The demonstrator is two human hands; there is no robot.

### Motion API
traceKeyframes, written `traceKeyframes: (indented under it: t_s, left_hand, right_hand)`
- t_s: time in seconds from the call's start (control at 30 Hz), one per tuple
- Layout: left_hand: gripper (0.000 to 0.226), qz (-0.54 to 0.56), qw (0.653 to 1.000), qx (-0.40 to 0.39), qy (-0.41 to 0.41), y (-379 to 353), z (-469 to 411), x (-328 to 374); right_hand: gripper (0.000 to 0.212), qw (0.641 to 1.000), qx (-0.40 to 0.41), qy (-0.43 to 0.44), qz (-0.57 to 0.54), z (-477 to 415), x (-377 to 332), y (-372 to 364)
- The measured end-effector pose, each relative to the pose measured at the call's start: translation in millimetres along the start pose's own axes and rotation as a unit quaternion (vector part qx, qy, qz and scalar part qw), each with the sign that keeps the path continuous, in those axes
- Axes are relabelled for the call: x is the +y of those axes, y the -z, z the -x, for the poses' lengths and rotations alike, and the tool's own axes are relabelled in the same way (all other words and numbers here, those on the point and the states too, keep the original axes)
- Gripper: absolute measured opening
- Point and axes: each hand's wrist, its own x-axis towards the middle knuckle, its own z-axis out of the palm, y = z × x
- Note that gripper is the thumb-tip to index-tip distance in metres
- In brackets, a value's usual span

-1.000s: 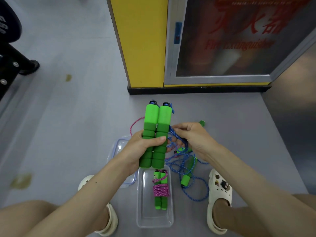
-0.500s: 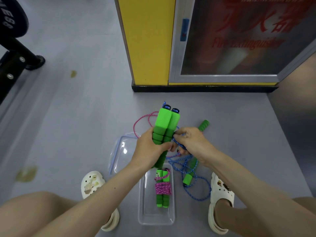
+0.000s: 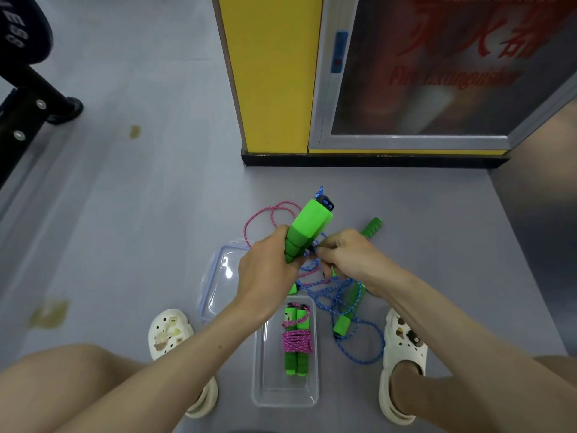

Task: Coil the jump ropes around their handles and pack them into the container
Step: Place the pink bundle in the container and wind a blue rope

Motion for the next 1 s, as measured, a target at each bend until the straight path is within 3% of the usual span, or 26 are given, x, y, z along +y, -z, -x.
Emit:
traceKeyframes:
  t_s: [0.1, 0.2, 0.27, 0.33, 0.43, 0.53, 0.6, 0.67, 0.73, 0.8, 0.9, 1.0]
  left_hand:
    - [0.032, -0.141, 0.986, 0.029, -0.087, -0.1, 3.8, -0.6]
    - [0.045, -0.191, 0.976, 0.042, -0.096, 1.8, 3.1, -0.3]
    - [0.054, -0.222, 0.968, 0.055, -0.102, 4.0, 0.6, -0.3]
    - [0.069, -0.254, 0.955, 0.076, -0.130, -0.4, -0.5, -0.6]
    - [0.082, -0.246, 0.950, 0.100, -0.164, -4.6, 0.9, -3.3]
    - [0.079, -0.179, 0.965, 0.095, -0.169, -8.9, 0.2, -4.4]
    - [0.080, -0.073, 0.990, 0.016, -0.122, -7.0, 0.6, -0.1]
    - [0.076, 0.116, 0.987, -0.095, -0.051, -3.2, -1.0, 2.7]
    - [0.057, 0.302, 0.944, -0.135, 0.018, 4.0, -4.8, 6.7]
    - [0.037, 0.405, 0.900, -0.135, 0.084, 10.1, -8.1, 9.5]
    - [0.044, 0.460, 0.843, -0.200, 0.194, 11.2, -7.2, 10.0]
    - [0.042, 0.484, 0.805, -0.273, 0.206, 10.9, -2.2, 10.9]
  right_hand:
    - [0.019, 0.999, -0.022, -0.013, -0.025, 1.3, -2.0, 0.6]
    - [0.011, 0.991, -0.075, 0.006, -0.111, 4.7, -5.8, -2.1]
    - [0.017, 0.982, -0.087, 0.019, -0.169, 5.9, -6.2, -5.5]
    - [0.043, 0.974, -0.048, 0.004, -0.221, 5.1, -3.5, -7.4]
    - [0.043, 0.973, 0.033, 0.002, -0.229, 3.9, -2.7, -12.3]
    - [0.032, 0.967, 0.087, 0.010, -0.241, 1.1, -4.5, -11.3]
    - [0.030, 0.962, 0.107, 0.002, -0.252, -1.9, -4.4, -5.8]
    - [0.030, 0.962, 0.115, -0.003, -0.249, -4.0, -3.7, -0.7]
    - [0.033, 0.965, 0.110, 0.000, -0.237, -4.8, -2.3, 2.7]
    - [0.037, 0.967, 0.087, 0.005, -0.239, -3.9, -1.5, 4.3]
    - [0.036, 0.966, 0.058, 0.022, -0.250, -1.3, -2.4, 4.9]
    - [0.041, 0.964, 0.060, 0.012, -0.259, -1.2, -2.9, 3.9]
